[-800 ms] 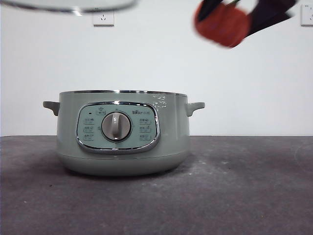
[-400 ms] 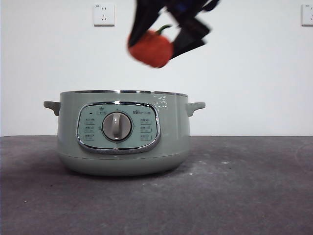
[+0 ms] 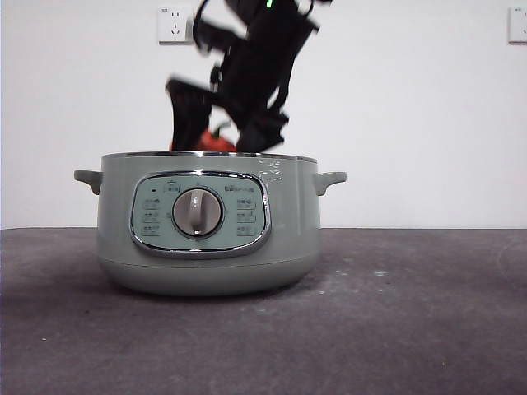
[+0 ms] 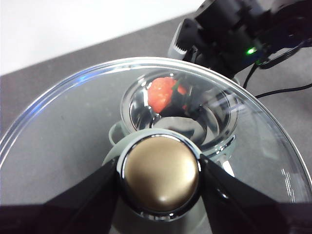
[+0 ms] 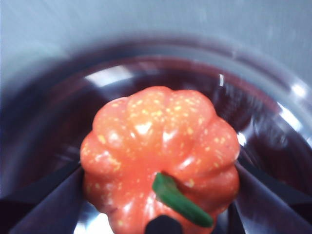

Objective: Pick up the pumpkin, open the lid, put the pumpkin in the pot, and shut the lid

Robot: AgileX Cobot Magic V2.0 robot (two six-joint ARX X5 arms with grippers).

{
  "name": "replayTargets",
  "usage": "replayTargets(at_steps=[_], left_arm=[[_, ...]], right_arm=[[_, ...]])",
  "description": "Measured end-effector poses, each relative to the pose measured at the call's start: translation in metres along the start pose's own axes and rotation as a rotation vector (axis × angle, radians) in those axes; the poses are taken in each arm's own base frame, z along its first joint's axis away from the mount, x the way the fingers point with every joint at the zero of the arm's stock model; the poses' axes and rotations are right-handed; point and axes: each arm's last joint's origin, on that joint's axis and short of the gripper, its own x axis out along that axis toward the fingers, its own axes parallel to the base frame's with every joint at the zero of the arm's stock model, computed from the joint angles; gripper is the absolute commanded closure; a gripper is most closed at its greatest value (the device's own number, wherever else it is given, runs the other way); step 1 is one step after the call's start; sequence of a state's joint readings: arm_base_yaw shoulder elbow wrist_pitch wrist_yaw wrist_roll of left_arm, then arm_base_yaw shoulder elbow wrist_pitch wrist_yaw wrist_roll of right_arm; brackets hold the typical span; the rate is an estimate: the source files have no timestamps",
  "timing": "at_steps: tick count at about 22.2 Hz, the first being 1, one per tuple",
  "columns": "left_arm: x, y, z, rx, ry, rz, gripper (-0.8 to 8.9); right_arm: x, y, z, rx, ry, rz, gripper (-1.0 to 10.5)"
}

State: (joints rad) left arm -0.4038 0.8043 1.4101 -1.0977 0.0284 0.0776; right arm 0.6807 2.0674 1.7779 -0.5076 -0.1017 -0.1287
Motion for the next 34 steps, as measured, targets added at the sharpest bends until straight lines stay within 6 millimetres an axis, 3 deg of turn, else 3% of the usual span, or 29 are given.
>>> replayTargets(at_steps=[4,16,18,20,21,30,32,34], left_arm=[[0.001,0.000,0.000,0.000,0.002,-0.001,8.26],[0.000,0.000,0.000,0.000,0.000,-0.002,8.26],[0.000,0.000,0.000,0.000,-0.001,-0.001,8.26],[0.000,0.000,0.000,0.000,0.000,-0.002,8.26],[0.000,0.000,0.000,0.000,0.000,-0.004,8.26],[0.000,0.000,0.000,0.000,0.002,-0.005,8.26],[0.001,0.000,0.000,0.000,0.003,-0.005,8.26],[0.004,0.000,0.002,0.000,0.001,-0.005,8.26]], right_arm=[[0.015,-0.001,-0.009,-0.008,0.050,-0.020,9.6],[0.024,0.002,-0.026,-0.037,0.198,0.006,9.5],[0.024,0.005,-0.025,-0.042,0.196,0.012,7.8],[0.024,0.008,-0.025,-0.048,0.196,0.016,4.5],[0.025,0.009,-0.025,-0.050,0.195,0.019,3.4],[0.021,0.011,-0.023,-0.054,0.195,-0.010,3.2],[0.004,0.011,-0.014,-0.058,0.160,-0.048,3.2],[-0.026,0.010,0.000,-0.060,0.096,-0.113,3.2]])
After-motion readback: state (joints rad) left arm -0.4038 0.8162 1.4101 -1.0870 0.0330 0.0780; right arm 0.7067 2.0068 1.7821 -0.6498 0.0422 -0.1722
